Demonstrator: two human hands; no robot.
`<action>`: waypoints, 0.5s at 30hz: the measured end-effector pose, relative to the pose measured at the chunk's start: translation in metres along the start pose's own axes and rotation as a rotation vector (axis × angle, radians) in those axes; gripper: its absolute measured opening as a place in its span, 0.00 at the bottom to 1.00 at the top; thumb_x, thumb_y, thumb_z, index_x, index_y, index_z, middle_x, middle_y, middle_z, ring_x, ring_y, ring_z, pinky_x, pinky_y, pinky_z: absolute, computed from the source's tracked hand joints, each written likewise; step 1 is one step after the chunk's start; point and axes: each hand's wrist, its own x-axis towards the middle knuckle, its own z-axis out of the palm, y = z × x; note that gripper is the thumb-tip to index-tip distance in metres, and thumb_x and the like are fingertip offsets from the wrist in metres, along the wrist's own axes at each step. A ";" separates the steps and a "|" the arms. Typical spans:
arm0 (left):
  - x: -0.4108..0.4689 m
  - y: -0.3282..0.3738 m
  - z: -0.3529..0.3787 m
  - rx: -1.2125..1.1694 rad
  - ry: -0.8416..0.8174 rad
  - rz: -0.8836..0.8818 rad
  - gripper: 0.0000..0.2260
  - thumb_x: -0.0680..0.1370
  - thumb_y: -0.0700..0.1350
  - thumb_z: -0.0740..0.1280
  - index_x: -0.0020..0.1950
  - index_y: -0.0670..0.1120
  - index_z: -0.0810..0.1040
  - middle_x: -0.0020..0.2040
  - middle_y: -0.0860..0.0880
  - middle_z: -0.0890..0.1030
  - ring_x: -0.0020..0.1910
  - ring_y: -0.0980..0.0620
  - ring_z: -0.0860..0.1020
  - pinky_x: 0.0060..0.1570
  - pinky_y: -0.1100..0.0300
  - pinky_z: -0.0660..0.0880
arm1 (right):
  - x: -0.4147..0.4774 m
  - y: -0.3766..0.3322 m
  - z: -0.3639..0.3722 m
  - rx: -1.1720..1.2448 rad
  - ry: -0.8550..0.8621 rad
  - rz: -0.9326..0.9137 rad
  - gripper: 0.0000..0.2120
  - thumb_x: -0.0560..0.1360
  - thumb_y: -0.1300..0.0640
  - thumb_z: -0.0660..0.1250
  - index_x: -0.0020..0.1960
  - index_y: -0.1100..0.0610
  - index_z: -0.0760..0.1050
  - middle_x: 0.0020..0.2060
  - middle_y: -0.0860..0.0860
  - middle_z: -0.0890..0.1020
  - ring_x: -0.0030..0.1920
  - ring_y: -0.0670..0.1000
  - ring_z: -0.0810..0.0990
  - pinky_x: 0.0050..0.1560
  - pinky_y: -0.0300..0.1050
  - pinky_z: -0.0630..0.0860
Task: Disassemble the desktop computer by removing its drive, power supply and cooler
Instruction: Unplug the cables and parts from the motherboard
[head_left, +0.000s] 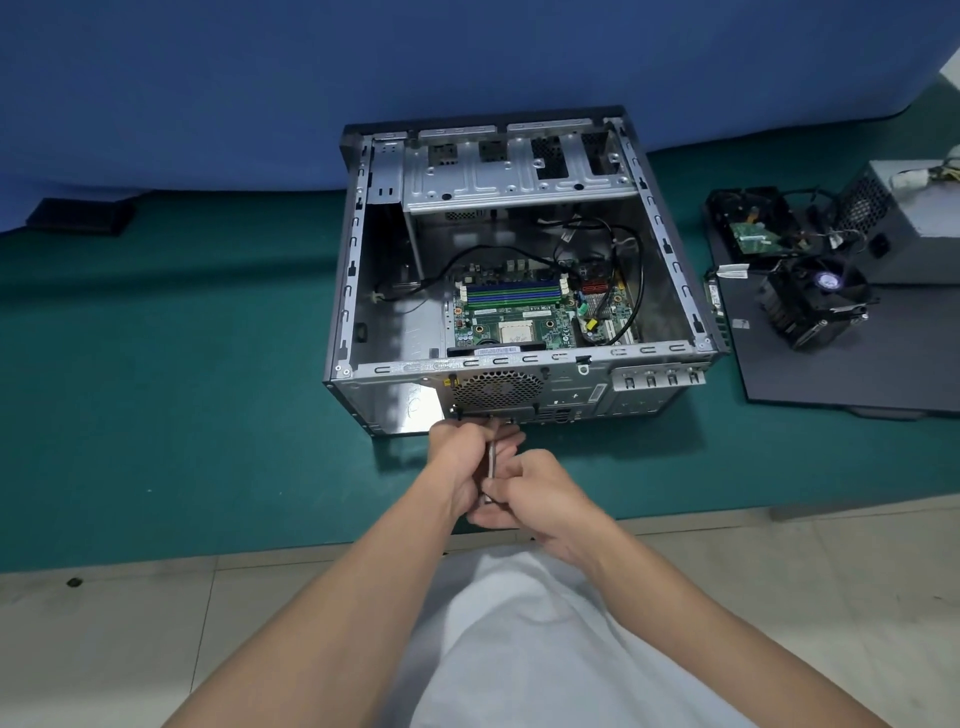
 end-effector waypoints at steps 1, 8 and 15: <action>0.001 -0.001 0.000 0.014 0.006 0.008 0.03 0.78 0.30 0.64 0.48 0.32 0.77 0.36 0.39 0.84 0.33 0.45 0.84 0.31 0.56 0.81 | 0.000 0.001 0.001 -0.067 0.071 -0.023 0.09 0.76 0.69 0.64 0.39 0.61 0.74 0.37 0.57 0.81 0.34 0.54 0.84 0.38 0.42 0.81; 0.003 -0.003 0.000 0.170 0.135 0.044 0.02 0.73 0.30 0.71 0.44 0.35 0.80 0.34 0.40 0.84 0.32 0.43 0.82 0.35 0.53 0.80 | -0.002 0.001 0.001 -0.291 0.277 -0.070 0.09 0.73 0.67 0.66 0.35 0.59 0.75 0.32 0.55 0.80 0.26 0.50 0.79 0.40 0.48 0.82; 0.003 -0.001 0.000 0.081 0.048 0.012 0.03 0.76 0.30 0.66 0.50 0.33 0.76 0.35 0.38 0.83 0.33 0.43 0.84 0.30 0.54 0.81 | -0.008 -0.005 -0.002 0.120 0.030 0.001 0.13 0.77 0.72 0.61 0.35 0.62 0.71 0.39 0.60 0.81 0.38 0.57 0.84 0.39 0.42 0.82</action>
